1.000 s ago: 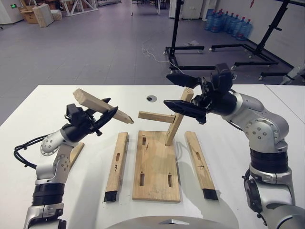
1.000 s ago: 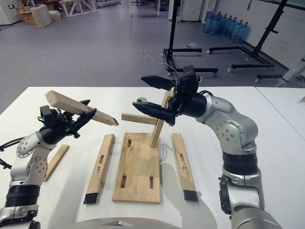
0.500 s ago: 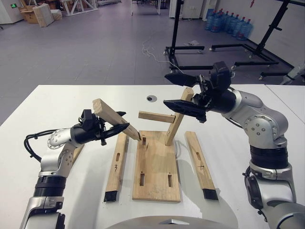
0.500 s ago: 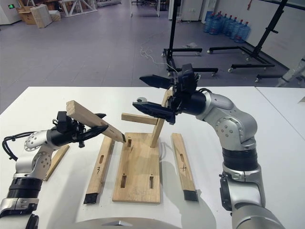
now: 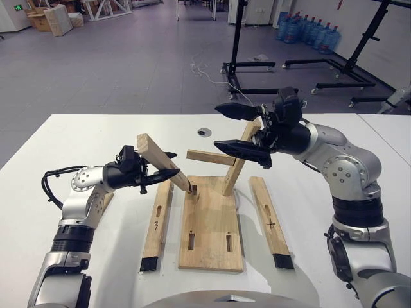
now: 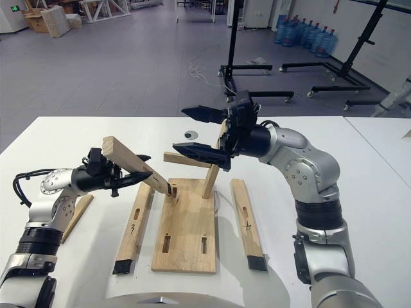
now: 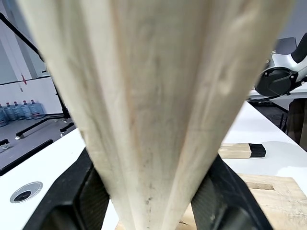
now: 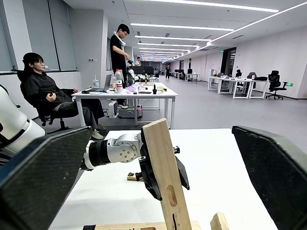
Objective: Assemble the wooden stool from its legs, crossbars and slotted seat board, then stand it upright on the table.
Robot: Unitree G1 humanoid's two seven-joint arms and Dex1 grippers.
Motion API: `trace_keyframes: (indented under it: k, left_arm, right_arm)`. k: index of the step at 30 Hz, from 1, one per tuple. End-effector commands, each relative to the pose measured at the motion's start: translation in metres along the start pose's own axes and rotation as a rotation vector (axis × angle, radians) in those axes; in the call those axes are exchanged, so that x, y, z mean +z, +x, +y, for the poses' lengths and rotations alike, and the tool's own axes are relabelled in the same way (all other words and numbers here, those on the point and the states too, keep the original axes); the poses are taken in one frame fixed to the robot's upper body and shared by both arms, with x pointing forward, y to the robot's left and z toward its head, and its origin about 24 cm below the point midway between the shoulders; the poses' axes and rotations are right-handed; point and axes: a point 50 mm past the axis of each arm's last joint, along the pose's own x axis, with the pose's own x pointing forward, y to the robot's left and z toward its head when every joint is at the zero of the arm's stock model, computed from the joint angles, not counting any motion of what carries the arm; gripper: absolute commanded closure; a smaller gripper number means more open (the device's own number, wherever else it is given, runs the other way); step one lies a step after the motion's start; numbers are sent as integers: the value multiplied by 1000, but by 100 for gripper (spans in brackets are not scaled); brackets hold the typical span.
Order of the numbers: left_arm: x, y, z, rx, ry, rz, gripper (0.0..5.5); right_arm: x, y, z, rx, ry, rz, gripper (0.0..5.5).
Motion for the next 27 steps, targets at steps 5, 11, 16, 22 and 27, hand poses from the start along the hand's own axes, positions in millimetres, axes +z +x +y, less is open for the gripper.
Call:
trace_keyframes:
  k: [5, 11, 16, 22, 27]
  left_arm:
    - [3, 7, 1, -35, 50, -2, 346]
    - [-6, 11, -4, -70, 38, 56, 346]
    - [-14, 12, -8, -112, -2, 95, 346]
    - [-15, 13, -21, -185, -187, 93, 346]
    - [-8, 9, -21, -216, -287, 130, 346]
  right_arm:
    - [5, 5, 2, 29, -13, 9, 13]
    - [5, 6, 2, 36, -9, 9, 13]
    - [3, 6, 3, 40, -6, 12, 13]
    - [3, 5, 3, 36, -5, 11, 13]
    - [0, 6, 4, 39, -1, 11, 13]
